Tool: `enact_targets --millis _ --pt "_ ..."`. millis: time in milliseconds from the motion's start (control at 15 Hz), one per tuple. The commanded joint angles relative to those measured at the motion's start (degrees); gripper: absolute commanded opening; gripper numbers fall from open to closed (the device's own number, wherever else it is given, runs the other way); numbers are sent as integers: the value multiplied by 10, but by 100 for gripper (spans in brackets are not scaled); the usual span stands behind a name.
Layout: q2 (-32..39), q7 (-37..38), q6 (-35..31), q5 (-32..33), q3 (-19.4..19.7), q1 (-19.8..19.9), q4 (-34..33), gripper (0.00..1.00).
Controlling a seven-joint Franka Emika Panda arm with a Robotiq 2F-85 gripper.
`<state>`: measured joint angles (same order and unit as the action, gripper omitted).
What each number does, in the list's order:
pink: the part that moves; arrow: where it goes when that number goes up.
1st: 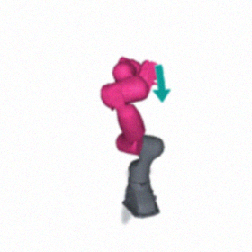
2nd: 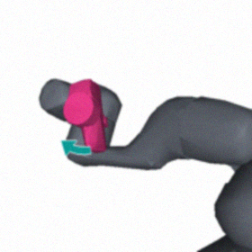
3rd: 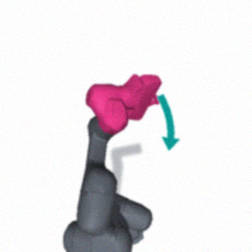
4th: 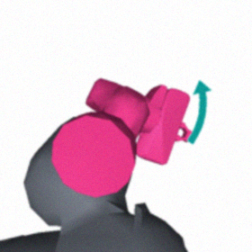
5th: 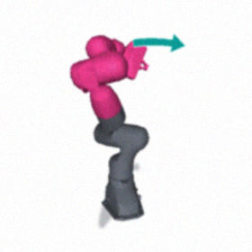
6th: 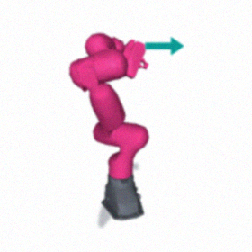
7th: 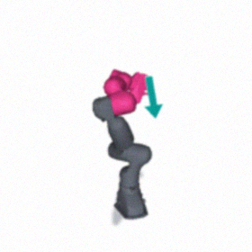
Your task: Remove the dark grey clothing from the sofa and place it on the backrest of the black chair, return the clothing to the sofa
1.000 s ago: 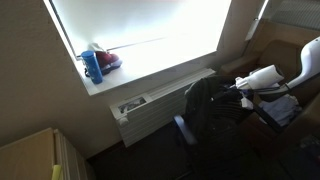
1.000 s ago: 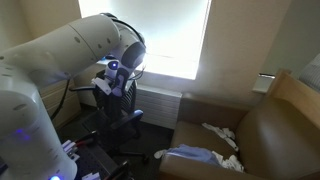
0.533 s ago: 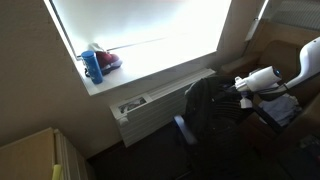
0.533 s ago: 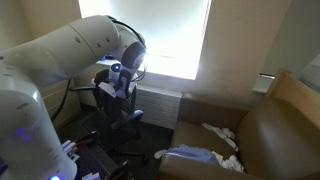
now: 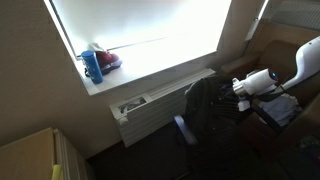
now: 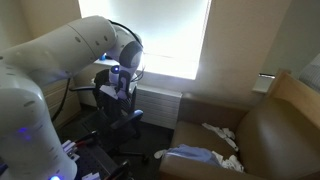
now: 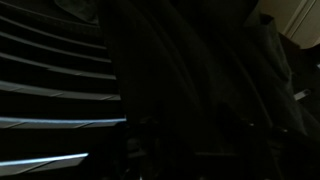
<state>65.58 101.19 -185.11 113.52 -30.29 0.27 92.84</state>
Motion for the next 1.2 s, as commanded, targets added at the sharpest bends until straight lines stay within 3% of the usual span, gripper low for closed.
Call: enact_targets --millis 0,200,333,467,600,667,733,800,1133 --pt "21 -6 4 -1 -2 -12 -33 27" --pt "28 -3 4 1 -5 -13 -45 4" --pt "31 1 3 -2 -8 -12 -48 0" --pt "1 25 -45 -90 17 -27 2 0" --pt "-57 38 -118 -126 1 -26 55 1" --pt "-66 -46 -161 -212 -1 -21 79 1" --pt "-71 43 -194 -136 -24 -12 67 1" --pt "-49 13 -153 -106 -127 59 88 1" --pt "-54 -6 -138 -123 -329 179 88 1"
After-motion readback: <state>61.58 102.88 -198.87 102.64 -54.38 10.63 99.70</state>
